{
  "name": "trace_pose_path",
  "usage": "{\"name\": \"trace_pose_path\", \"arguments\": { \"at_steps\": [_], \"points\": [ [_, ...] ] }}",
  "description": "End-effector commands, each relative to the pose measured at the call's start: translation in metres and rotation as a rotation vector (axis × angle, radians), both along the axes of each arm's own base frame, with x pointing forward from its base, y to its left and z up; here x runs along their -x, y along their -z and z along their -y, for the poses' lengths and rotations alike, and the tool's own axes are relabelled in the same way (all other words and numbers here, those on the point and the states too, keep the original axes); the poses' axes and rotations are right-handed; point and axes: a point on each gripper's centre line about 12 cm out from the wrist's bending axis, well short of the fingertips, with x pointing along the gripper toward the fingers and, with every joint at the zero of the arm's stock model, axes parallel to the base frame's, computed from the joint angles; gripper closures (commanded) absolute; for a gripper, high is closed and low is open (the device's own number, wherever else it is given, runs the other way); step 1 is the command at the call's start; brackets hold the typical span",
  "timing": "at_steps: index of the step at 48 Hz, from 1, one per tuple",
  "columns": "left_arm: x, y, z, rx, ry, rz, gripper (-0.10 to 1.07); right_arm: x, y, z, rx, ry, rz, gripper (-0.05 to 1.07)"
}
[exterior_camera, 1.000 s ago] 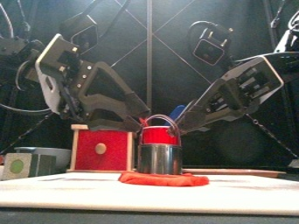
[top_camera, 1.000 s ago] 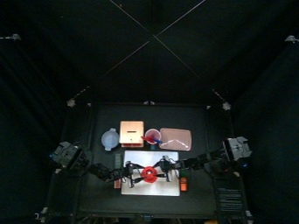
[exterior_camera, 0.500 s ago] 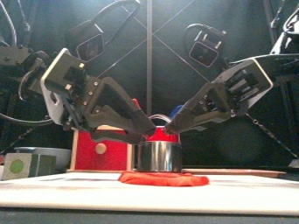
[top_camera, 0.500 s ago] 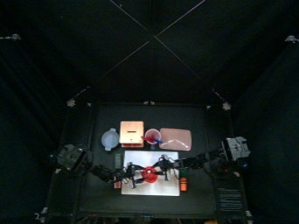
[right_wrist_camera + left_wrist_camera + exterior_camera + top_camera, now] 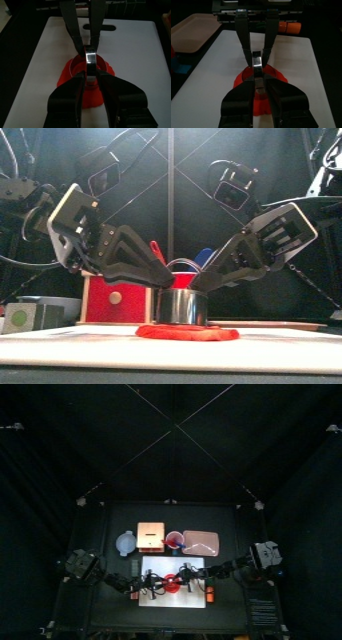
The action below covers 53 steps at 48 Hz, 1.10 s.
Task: Cut dough with cookie cutter and remove excess
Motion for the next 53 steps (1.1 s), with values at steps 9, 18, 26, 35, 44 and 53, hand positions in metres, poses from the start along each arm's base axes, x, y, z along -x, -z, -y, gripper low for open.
{"name": "trace_pose_path", "arguments": {
  "at_steps": [9, 18, 26, 35, 44, 53],
  "points": [
    [-0.002, 0.004, 0.005, 0.015, 0.019, -0.039, 0.45, -0.003, -0.011, -0.003, -0.004, -0.008, 0.037, 0.47],
    [0.001, 0.015, 0.007, 0.035, 0.034, -0.112, 0.46, -0.004, -0.005, -0.006, -0.002, -0.015, 0.015, 0.59],
    [0.004, 0.028, 0.006, 0.041, 0.021, -0.158, 0.49, -0.006, 0.007, -0.008, 0.007, -0.019, -0.036, 0.6],
    [0.009, 0.047, 0.004, 0.058, -0.007, -0.23, 0.49, -0.004, 0.025, -0.011, 0.005, -0.013, -0.095, 0.61],
    [0.013, 0.062, 0.006, 0.084, -0.024, -0.305, 0.49, 0.008, 0.043, -0.012, -0.016, 0.025, -0.16, 0.61],
    [0.013, 0.065, 0.006, 0.088, -0.025, -0.317, 0.49, 0.015, 0.055, -0.015, -0.023, 0.039, -0.2, 0.62]
  ]
}}
